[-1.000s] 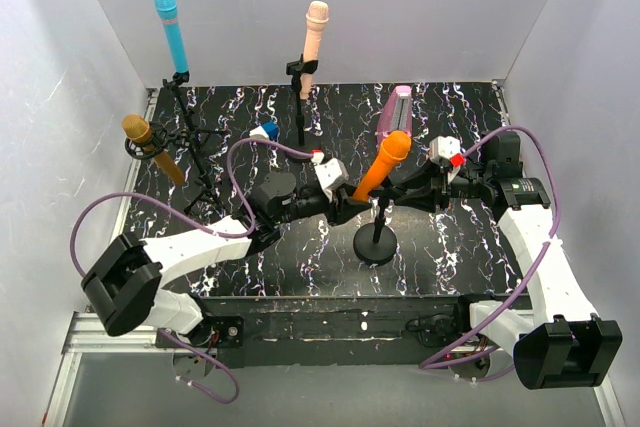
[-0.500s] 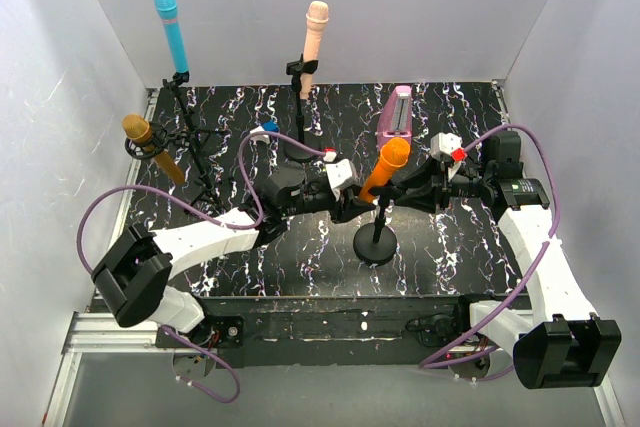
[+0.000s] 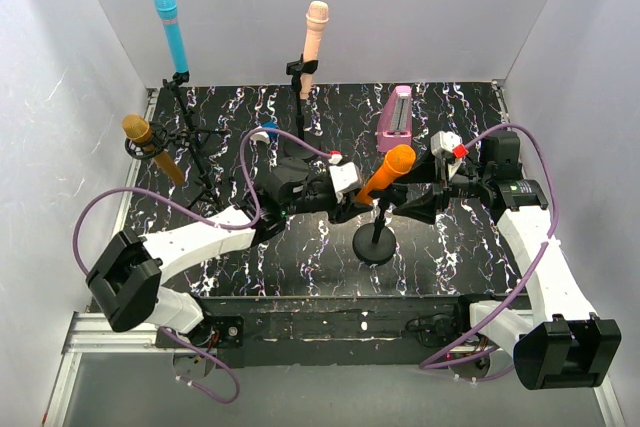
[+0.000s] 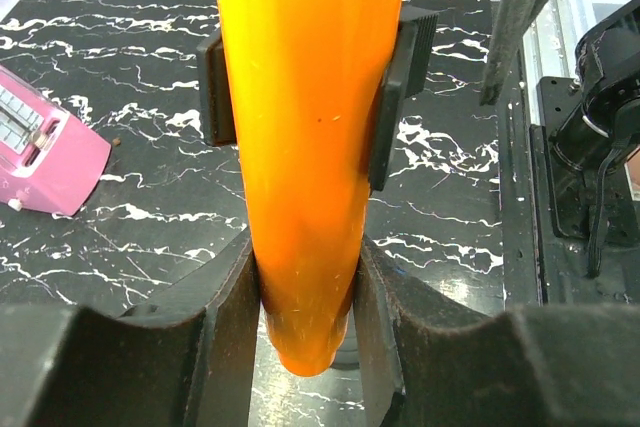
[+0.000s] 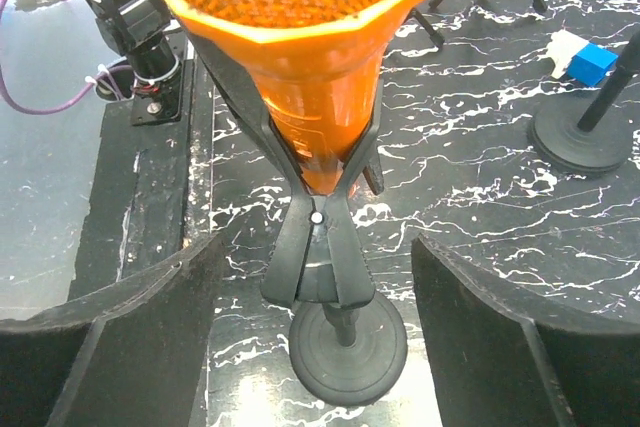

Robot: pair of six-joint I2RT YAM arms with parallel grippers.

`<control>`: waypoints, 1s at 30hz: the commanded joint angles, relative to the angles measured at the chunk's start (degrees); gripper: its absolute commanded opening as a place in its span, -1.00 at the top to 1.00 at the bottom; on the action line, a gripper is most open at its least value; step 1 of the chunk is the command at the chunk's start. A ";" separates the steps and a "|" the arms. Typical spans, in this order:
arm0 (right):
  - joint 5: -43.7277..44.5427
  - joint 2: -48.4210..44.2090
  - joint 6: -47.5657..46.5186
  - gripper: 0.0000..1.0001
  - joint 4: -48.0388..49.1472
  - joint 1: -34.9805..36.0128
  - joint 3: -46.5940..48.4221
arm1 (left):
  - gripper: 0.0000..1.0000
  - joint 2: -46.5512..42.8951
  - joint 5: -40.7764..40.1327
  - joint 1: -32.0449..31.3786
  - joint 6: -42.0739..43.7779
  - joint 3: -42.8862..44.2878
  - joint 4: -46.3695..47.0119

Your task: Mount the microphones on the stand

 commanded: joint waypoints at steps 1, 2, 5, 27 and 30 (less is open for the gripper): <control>-1.88 -1.36 1.24 -0.64 0.77 0.04 -0.32 | 0.38 -3.49 -3.66 -0.01 -1.58 0.77 -4.03; -1.97 -1.19 1.50 -0.64 0.86 0.04 -0.23 | 0.22 -4.02 -4.01 -0.01 -2.28 0.59 -3.85; -2.14 -0.93 2.64 -0.65 1.65 0.04 0.03 | -0.30 -5.60 -5.24 -0.01 -3.87 0.15 -3.76; -2.85 5.57 2.74 -0.57 -2.82 3.20 10.23 | -0.96 -29.67 -17.90 -0.01 -12.21 -8.28 -12.19; -2.14 6.45 2.03 -0.44 -3.53 3.90 11.02 | -0.96 -33.28 -19.22 -0.01 -13.01 -9.52 -13.78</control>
